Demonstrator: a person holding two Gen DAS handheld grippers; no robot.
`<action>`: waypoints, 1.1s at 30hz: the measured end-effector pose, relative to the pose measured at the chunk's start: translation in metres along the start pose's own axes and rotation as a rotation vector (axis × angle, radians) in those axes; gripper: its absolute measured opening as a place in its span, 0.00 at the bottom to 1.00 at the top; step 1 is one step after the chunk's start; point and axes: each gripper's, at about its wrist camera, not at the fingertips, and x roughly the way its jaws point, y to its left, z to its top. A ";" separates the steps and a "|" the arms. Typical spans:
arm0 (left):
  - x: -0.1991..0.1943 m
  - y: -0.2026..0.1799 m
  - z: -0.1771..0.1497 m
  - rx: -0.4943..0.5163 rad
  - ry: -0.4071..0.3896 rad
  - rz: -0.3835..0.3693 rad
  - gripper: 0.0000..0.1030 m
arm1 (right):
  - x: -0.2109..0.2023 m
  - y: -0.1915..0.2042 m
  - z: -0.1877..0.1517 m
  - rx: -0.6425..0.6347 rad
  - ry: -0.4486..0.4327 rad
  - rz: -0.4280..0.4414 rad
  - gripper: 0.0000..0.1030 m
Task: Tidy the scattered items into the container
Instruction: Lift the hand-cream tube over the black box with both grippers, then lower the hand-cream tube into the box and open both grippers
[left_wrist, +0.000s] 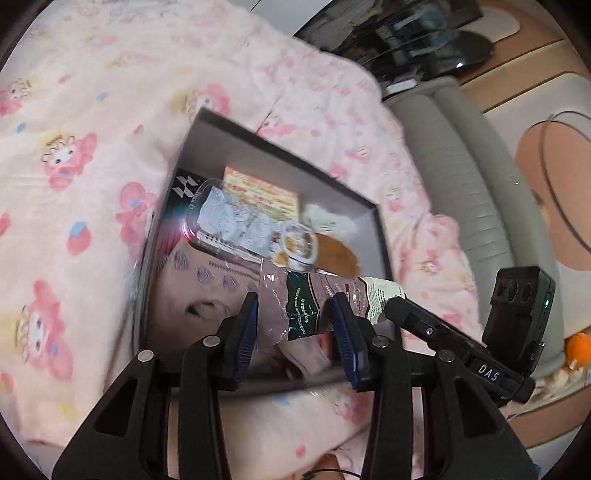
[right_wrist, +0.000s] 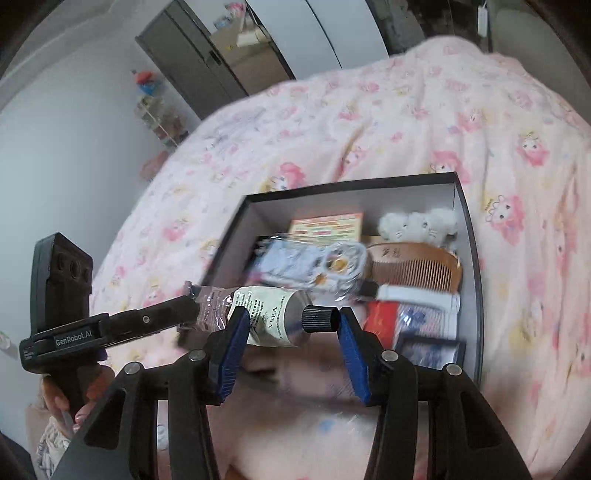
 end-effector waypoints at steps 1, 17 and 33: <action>0.010 0.002 0.003 -0.009 0.021 0.010 0.39 | 0.003 -0.007 0.003 0.010 0.018 0.005 0.43; 0.060 -0.021 -0.018 0.131 0.023 0.274 0.39 | 0.032 -0.027 -0.012 -0.089 0.020 -0.198 0.44; 0.085 -0.008 -0.015 0.118 0.099 0.264 0.37 | 0.065 -0.038 -0.010 -0.063 0.139 -0.185 0.31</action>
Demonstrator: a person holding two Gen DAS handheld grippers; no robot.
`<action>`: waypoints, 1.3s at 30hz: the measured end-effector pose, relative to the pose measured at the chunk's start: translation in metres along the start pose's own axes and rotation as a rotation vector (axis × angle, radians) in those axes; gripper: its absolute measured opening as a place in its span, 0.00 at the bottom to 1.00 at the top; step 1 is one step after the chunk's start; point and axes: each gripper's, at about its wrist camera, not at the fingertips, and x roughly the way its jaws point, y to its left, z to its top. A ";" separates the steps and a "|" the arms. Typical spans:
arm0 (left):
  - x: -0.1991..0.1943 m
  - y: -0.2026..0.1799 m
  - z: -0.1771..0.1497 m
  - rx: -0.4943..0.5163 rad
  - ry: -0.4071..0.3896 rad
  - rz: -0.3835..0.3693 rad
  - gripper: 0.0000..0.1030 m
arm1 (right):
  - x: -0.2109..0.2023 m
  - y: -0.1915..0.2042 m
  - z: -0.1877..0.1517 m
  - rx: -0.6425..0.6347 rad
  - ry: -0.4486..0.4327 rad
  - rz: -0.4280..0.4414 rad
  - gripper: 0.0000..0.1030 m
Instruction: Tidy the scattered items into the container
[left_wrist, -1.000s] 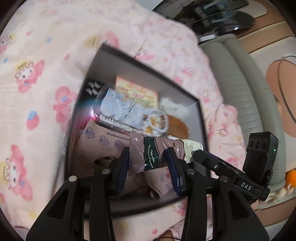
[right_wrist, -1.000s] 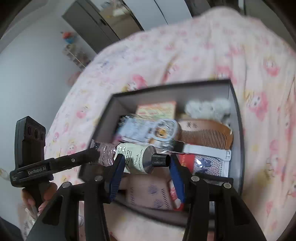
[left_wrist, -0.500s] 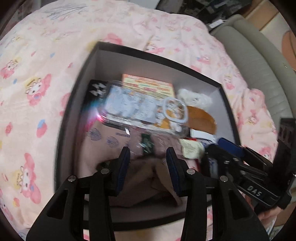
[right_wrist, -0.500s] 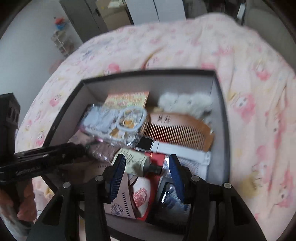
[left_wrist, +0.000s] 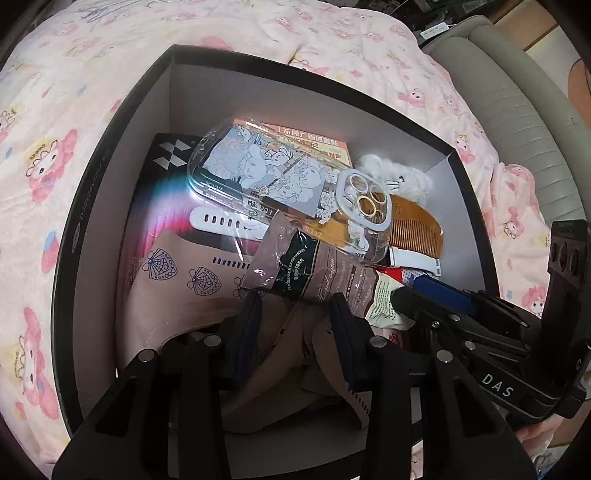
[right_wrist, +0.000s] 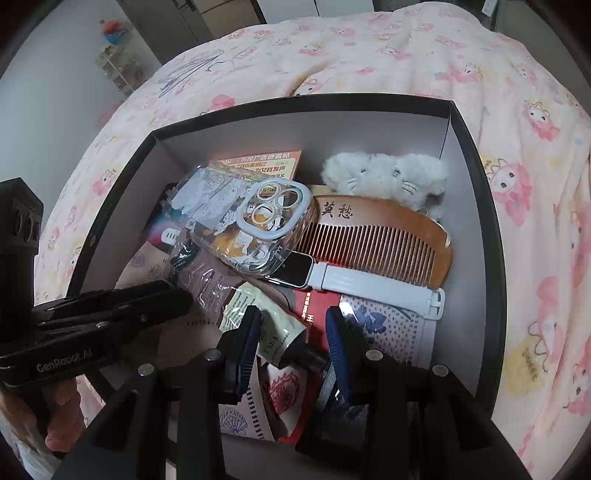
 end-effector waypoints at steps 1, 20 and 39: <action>-0.001 0.000 0.000 0.000 -0.002 -0.002 0.37 | 0.000 0.000 0.000 -0.001 -0.001 0.000 0.31; -0.068 -0.024 -0.018 0.096 -0.263 0.134 0.91 | -0.074 0.019 -0.023 0.057 -0.177 -0.195 0.68; -0.237 -0.074 -0.079 0.185 -0.534 0.142 0.99 | -0.225 0.090 -0.068 0.037 -0.437 -0.303 0.78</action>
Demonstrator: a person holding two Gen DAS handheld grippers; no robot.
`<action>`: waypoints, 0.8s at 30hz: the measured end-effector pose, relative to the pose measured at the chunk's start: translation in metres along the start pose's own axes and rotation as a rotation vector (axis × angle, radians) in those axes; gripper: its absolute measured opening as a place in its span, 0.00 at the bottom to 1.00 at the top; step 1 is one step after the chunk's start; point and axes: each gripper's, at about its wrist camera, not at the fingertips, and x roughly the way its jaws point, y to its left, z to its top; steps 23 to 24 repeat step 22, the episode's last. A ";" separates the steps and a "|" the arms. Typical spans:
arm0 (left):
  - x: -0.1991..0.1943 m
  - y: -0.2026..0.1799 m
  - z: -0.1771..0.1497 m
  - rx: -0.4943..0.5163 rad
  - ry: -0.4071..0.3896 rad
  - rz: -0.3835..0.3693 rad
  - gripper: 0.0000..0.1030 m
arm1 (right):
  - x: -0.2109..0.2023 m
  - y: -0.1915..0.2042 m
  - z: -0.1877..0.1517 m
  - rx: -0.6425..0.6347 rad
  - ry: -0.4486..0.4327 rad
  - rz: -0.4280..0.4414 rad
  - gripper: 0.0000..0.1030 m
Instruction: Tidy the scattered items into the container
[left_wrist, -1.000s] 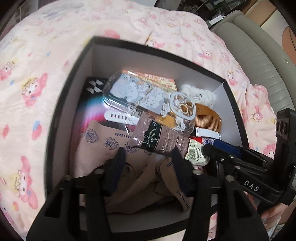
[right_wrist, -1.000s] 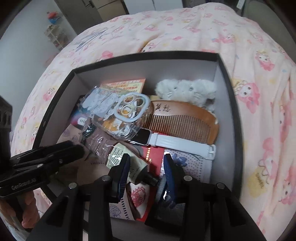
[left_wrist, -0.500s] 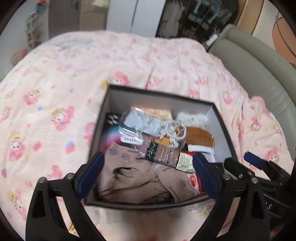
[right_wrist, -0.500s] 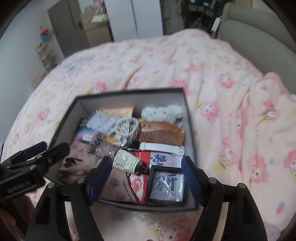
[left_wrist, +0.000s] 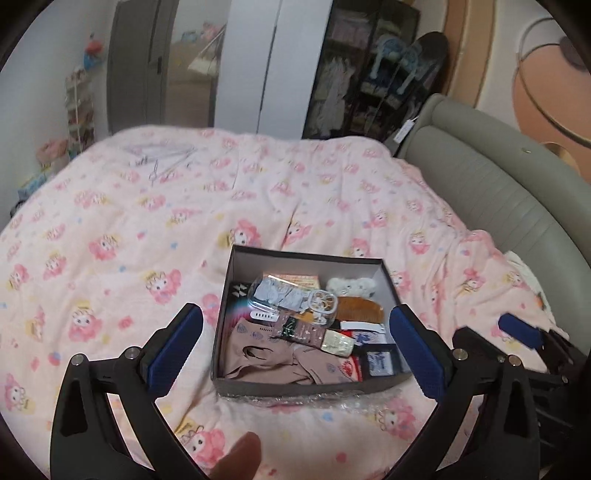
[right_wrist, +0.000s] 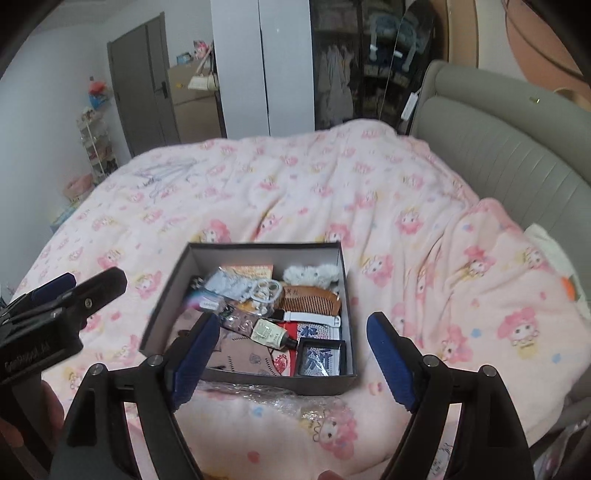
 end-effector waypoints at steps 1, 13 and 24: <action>-0.008 -0.003 -0.001 0.010 -0.008 -0.001 0.99 | -0.010 0.001 -0.001 -0.004 -0.014 -0.006 0.78; -0.102 -0.025 -0.049 0.069 -0.103 0.018 0.99 | -0.090 0.002 -0.053 0.014 -0.066 -0.017 0.79; -0.106 -0.023 -0.076 0.060 -0.078 0.026 0.99 | -0.104 0.000 -0.075 0.034 -0.076 -0.044 0.79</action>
